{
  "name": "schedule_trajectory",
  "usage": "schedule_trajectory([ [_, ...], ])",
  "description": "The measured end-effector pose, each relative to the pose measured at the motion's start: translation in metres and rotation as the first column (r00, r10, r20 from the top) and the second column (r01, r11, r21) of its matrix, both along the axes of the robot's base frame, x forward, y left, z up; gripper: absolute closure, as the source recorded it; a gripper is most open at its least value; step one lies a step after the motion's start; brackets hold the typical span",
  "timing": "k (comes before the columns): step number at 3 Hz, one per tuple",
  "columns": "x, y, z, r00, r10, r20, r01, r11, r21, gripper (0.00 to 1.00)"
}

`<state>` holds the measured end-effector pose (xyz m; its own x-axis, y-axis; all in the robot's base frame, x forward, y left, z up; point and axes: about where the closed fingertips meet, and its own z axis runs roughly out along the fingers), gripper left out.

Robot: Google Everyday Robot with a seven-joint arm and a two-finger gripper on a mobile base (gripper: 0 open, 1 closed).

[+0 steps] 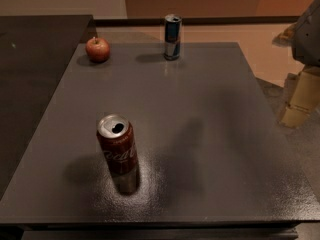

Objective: Move apple near coke can

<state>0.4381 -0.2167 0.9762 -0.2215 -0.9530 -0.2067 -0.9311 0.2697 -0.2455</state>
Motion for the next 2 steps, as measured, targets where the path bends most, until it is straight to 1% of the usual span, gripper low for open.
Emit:
schedule_trajectory([
  [1,0.0,0.0,0.0,1.0,0.0,0.0,0.0,1.0,0.0,0.0],
  [2,0.012,0.008,0.007,1.0,0.006,0.008,-0.006,0.999,0.033,0.0],
])
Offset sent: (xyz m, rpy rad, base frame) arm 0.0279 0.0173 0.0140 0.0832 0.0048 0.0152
